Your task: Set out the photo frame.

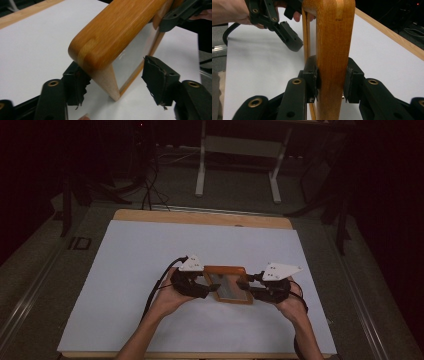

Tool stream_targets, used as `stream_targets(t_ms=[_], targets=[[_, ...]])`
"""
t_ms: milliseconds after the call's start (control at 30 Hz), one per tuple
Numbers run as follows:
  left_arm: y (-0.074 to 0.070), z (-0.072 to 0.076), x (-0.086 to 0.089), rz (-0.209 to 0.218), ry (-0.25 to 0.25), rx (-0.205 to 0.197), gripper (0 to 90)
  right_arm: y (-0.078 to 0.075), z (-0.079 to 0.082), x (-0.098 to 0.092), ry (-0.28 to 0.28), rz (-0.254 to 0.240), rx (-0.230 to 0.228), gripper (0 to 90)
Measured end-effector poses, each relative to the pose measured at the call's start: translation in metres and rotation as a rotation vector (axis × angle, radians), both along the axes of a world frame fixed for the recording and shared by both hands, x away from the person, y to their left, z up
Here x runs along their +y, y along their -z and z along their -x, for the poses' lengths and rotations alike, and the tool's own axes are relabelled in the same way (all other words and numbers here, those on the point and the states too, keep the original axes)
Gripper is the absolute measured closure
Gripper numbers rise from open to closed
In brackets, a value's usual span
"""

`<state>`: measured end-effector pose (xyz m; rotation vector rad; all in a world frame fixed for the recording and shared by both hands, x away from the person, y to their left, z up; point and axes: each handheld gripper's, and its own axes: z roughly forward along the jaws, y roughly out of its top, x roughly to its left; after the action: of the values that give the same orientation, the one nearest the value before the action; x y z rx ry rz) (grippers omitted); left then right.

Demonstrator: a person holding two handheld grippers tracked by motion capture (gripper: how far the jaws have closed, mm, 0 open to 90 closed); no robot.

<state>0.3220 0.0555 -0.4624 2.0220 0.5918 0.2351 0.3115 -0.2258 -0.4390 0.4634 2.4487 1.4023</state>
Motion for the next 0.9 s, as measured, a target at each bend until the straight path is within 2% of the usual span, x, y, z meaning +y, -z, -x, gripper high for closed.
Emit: stream_targets(t_ms=[67,167,300,400,533,900], targets=[[0.001,0.001,-0.004,-0.022,-0.016,-0.027,43.2,0.0,0.001,-0.002,0.005,0.004,0.004,68.0],[0.003,0.002,-0.01,-0.043,-0.019,-0.042,45.0,0.001,0.001,-0.004,0.007,0.006,0.003,68.0],[0.004,0.002,-0.014,-0.044,-0.015,-0.042,45.9,0.004,0.002,-0.008,0.012,0.001,0.012,68.0],[0.003,0.003,-0.017,-0.077,-0.006,-0.057,47.7,0.006,0.002,-0.013,0.014,-0.002,0.019,67.9],[0.002,0.005,-0.019,-0.101,0.006,-0.067,52.4,0.008,0.002,-0.017,0.019,0.008,0.026,67.1],[0.001,0.004,-0.017,-0.088,0.019,-0.052,62.9,0.015,-0.003,-0.028,0.035,-0.025,0.074,64.9]])
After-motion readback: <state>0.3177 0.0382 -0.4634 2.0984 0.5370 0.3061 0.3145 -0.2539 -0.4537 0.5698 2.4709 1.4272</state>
